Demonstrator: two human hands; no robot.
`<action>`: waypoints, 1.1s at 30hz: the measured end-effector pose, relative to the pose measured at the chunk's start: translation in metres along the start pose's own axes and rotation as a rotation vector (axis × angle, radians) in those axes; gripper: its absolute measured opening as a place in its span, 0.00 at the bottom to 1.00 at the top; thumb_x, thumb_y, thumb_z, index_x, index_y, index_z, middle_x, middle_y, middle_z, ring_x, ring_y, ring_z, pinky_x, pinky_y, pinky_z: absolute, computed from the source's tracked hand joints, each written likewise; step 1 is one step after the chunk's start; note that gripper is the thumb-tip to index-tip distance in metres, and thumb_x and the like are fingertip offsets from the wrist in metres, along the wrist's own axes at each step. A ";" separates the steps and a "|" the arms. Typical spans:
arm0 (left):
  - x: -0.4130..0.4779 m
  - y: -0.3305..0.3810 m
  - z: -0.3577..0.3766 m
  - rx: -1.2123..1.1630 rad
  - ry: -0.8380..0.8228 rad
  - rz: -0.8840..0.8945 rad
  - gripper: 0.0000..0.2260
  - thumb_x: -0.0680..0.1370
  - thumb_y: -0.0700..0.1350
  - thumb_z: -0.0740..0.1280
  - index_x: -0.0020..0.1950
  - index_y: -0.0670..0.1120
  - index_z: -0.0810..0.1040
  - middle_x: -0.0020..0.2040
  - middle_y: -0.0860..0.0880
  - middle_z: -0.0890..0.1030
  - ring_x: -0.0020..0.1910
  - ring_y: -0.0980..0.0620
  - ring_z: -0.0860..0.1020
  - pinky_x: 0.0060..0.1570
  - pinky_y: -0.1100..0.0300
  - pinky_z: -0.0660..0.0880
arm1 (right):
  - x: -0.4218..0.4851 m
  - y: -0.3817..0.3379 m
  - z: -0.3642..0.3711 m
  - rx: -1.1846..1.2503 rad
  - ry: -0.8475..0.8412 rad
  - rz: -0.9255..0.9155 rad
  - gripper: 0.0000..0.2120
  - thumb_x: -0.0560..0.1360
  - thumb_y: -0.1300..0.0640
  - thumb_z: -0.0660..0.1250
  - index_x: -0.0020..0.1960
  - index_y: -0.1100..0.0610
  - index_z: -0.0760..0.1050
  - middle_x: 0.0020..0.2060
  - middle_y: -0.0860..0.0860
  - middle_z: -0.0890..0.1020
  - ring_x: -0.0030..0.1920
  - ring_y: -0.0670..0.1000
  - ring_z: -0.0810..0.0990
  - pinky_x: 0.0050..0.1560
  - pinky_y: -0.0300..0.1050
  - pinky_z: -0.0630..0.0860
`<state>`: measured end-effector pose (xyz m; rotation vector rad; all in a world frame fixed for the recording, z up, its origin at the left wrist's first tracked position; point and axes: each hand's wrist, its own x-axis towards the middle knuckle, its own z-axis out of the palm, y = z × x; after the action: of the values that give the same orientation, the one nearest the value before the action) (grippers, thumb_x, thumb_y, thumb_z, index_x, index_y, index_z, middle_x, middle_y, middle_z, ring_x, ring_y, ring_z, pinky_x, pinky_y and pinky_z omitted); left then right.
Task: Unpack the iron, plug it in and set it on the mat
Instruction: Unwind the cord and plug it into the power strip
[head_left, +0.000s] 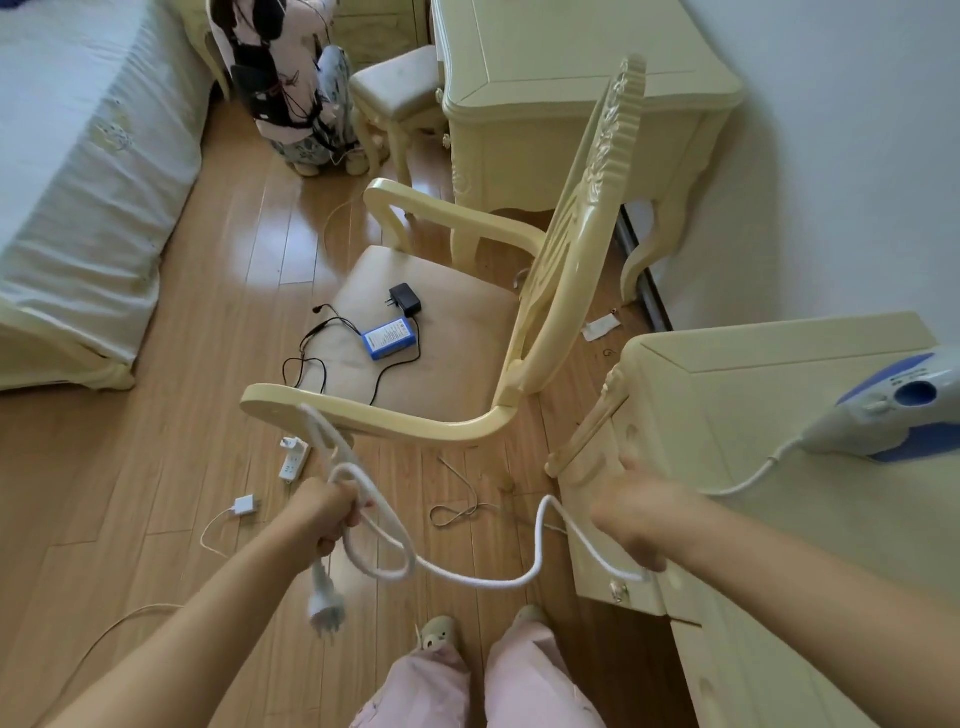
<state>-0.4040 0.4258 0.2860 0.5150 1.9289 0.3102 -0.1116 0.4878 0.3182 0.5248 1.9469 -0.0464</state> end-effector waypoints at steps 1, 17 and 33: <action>-0.001 0.000 -0.004 -0.072 -0.017 -0.032 0.13 0.78 0.38 0.57 0.33 0.42 0.70 0.25 0.49 0.69 0.23 0.54 0.62 0.20 0.64 0.60 | 0.000 -0.008 0.002 -0.076 -0.032 -0.010 0.08 0.73 0.60 0.65 0.52 0.59 0.75 0.50 0.54 0.80 0.52 0.56 0.76 0.69 0.57 0.60; 0.008 -0.025 -0.018 -0.089 -0.099 0.206 0.27 0.75 0.35 0.65 0.71 0.47 0.60 0.47 0.40 0.76 0.33 0.50 0.72 0.30 0.61 0.70 | -0.025 -0.007 -0.014 0.765 0.329 0.116 0.09 0.68 0.50 0.71 0.38 0.48 0.70 0.37 0.43 0.74 0.45 0.45 0.71 0.55 0.45 0.61; -0.041 0.037 0.099 0.413 -0.290 0.730 0.10 0.77 0.51 0.64 0.43 0.47 0.81 0.37 0.53 0.77 0.39 0.56 0.76 0.42 0.60 0.74 | -0.055 0.014 0.000 1.713 0.808 0.052 0.06 0.73 0.58 0.68 0.40 0.59 0.80 0.31 0.46 0.79 0.36 0.42 0.75 0.41 0.35 0.71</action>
<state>-0.2913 0.4363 0.2956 1.4602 1.4609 0.2738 -0.0880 0.4817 0.3692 1.8732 2.2083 -1.7962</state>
